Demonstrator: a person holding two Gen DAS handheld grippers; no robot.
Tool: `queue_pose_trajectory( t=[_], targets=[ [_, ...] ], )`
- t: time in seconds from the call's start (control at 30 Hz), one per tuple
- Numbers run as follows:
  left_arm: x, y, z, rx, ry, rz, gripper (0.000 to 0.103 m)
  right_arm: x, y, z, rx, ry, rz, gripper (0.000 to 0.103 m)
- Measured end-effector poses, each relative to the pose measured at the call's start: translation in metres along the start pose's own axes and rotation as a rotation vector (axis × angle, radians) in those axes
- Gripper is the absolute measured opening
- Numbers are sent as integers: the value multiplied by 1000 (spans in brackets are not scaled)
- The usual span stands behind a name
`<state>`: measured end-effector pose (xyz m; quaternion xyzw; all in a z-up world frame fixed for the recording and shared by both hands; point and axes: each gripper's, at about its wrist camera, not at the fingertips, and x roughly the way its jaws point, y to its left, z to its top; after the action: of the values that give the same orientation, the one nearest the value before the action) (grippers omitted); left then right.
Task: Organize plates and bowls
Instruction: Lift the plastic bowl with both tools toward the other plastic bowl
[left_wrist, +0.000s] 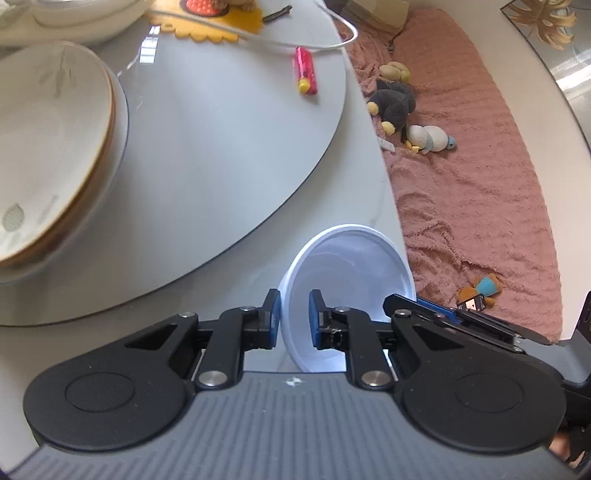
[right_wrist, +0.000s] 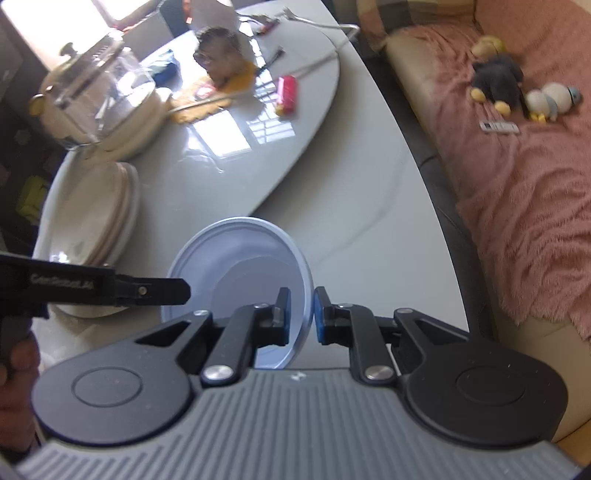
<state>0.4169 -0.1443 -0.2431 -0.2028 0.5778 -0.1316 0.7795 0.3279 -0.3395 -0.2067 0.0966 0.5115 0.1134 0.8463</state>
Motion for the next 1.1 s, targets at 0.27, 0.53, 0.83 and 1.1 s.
queue_pose_trajectory(
  t=[0.27,0.53,0.83,1.1],
  targets=[
    [-52,-5,-5,30,-53,-5,19,-37,17,1,-2,-34,46,16],
    [-106,-10,-17,53,-109,-20,19,-69,33,-6,16,-67,88,16],
    [-135,10,-43,47,-115,-45,19,-88,56,-20,21,-100,100,16],
    [-140,45,-74,-1,-72,-8,19,-74,82,-45,-1,-41,111,16]
  ],
)
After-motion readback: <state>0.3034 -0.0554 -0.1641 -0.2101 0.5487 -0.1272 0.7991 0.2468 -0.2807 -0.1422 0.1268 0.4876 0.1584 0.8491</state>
